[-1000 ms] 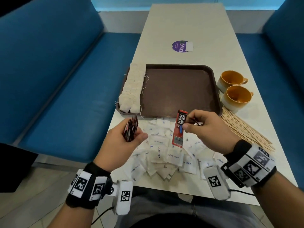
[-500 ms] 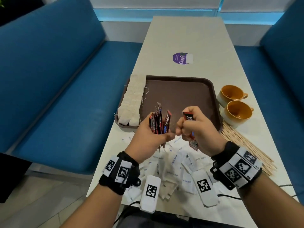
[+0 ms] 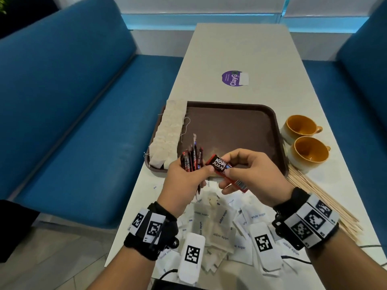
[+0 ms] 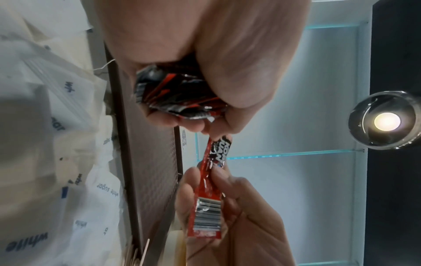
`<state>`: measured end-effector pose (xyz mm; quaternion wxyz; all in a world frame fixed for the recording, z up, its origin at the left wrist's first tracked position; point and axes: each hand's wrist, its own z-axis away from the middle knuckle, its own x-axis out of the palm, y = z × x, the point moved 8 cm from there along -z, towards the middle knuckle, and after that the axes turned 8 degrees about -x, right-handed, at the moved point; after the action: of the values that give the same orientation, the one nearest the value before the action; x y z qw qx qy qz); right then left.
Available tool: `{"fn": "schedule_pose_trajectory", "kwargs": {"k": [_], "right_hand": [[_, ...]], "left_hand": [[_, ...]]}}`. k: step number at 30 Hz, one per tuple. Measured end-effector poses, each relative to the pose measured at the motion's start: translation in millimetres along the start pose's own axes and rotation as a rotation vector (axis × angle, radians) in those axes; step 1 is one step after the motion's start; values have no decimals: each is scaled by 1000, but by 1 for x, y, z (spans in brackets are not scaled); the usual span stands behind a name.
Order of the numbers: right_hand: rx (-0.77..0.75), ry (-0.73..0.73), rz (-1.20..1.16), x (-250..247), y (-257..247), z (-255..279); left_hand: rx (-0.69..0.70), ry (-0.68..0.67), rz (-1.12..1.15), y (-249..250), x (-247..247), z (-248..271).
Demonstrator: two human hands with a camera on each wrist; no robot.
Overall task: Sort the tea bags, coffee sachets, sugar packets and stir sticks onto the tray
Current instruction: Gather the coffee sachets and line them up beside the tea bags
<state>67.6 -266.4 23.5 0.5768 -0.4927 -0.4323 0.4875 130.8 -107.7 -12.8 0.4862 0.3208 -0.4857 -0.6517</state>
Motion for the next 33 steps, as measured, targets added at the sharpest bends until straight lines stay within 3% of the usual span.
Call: {"fn": "schedule_pose_trajectory", "kwargs": {"k": [5,8,11,14,18,24,29,33], "right_hand": [[-7,8,-19,-5,0,2],[-38,-14,174,-8,-5,2],[-136,-16,316,-8,-11,3],[-310,71,474,-13,-26,8],[-434,18,276,-8,-41,19],[-321,-113,99,1,-34,32],[-311,-90,369,-1,-29,39],[-275,-87,444,-1,-29,39]], "left_hand": [[39,39,13,3,-8,-1],[57,-18,80,10,-1,4],[16,-100,272,6,5,6],[-26,-123,333,1,7,10],[-64,-142,355,-2,12,20],[-39,-138,355,6,11,29],[-6,-82,279,6,2,30],[48,-49,195,13,-2,32]]}}
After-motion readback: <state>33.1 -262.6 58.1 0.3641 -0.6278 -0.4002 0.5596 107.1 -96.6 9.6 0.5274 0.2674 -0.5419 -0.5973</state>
